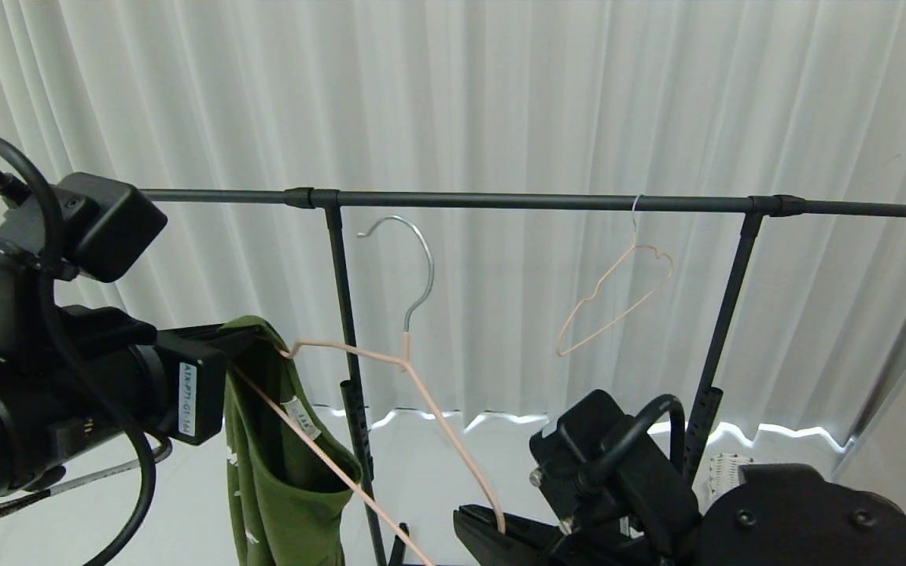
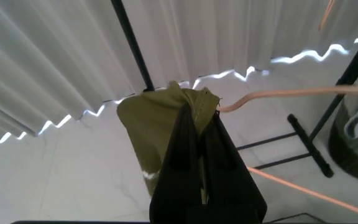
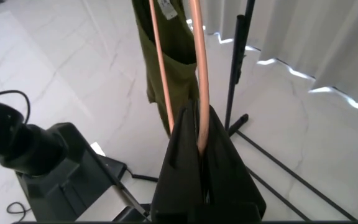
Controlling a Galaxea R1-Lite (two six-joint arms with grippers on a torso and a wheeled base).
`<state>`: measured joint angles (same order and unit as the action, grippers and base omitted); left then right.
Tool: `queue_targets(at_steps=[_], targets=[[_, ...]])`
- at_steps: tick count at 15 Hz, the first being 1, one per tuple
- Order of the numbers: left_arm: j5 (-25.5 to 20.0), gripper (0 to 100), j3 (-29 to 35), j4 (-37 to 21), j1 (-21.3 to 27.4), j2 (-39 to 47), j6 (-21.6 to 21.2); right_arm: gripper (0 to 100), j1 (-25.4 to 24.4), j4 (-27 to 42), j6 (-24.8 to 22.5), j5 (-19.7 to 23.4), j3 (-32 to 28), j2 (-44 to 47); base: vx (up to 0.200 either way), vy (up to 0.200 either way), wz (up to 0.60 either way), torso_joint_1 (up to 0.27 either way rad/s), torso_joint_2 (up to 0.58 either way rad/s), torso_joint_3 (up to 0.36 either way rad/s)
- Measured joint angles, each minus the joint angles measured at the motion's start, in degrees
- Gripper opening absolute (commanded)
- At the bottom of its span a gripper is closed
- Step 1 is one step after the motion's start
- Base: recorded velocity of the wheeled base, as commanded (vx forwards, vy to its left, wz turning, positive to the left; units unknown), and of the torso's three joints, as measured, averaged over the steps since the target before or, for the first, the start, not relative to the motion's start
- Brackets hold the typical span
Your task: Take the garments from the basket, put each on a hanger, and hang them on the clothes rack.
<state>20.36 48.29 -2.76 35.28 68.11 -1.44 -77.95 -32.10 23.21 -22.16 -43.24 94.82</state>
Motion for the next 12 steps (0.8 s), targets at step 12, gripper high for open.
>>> queue_targets(at_steps=[12], targets=[[9.69,0,4.85,-1.48,-5.07,5.05,2.39,0,1.1,0.24,-0.96,-6.52,0.18,0.63,0.0,0.0,0.0,0.0,0.0,0.0]])
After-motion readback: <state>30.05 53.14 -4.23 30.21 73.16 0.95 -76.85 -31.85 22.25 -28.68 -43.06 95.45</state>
